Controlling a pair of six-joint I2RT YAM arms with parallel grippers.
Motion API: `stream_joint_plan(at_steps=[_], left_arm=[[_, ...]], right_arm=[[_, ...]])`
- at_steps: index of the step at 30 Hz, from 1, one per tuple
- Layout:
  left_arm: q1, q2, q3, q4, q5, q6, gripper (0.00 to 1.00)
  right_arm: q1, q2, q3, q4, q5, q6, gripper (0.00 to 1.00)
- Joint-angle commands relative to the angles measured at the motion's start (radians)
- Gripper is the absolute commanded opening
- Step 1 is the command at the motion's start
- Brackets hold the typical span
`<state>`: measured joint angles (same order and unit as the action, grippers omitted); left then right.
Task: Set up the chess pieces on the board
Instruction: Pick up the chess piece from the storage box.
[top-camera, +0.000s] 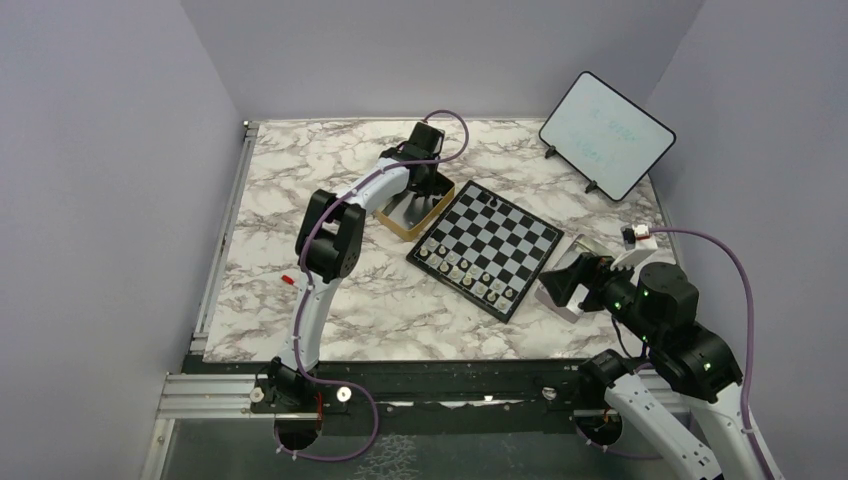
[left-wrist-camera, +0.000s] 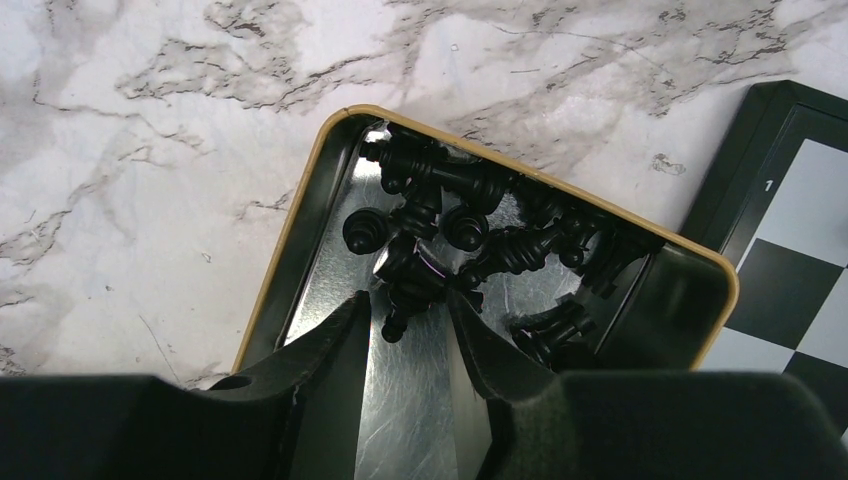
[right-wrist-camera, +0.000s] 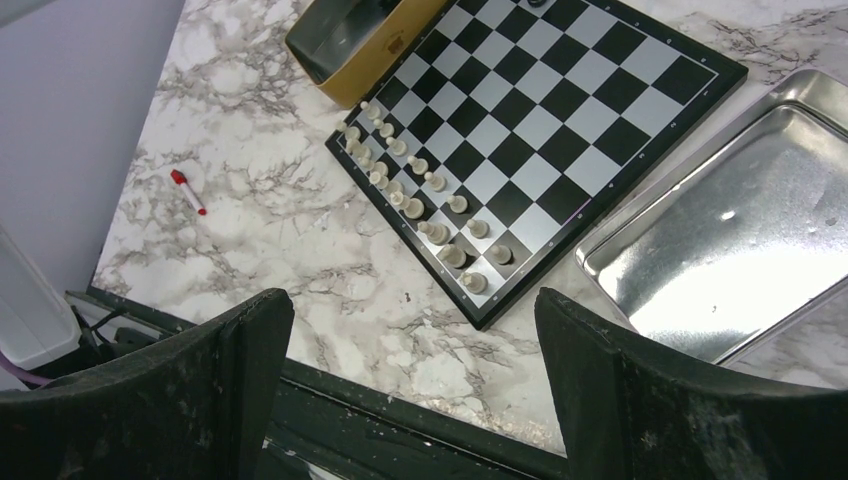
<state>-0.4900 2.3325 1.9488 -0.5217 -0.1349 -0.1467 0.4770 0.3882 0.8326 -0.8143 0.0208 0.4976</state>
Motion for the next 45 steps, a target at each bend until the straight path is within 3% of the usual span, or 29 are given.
stream_joint_plan(at_steps=[1,19,38,41,45], left_arm=[[0.007,0.038,0.024,0.011,0.027,0.018,0.35],[0.007,0.003,-0.021,0.009,0.055,0.007,0.12],[0.007,-0.156,-0.060,-0.083,0.089,-0.046,0.07],[0.009,-0.200,-0.078,-0.095,0.131,-0.068,0.07],[0.014,-0.277,-0.124,-0.095,0.249,-0.119,0.07]], right_arm=[[0.005,0.007,-0.009,-0.005,0.024,0.009,0.96],[0.005,-0.004,-0.009,-0.009,0.024,0.009,0.96],[0.005,0.079,0.002,0.098,-0.067,0.050,0.94],[0.005,0.101,-0.013,0.177,-0.050,0.043,0.94],[0.005,0.240,0.103,0.223,0.139,-0.050,0.95]])
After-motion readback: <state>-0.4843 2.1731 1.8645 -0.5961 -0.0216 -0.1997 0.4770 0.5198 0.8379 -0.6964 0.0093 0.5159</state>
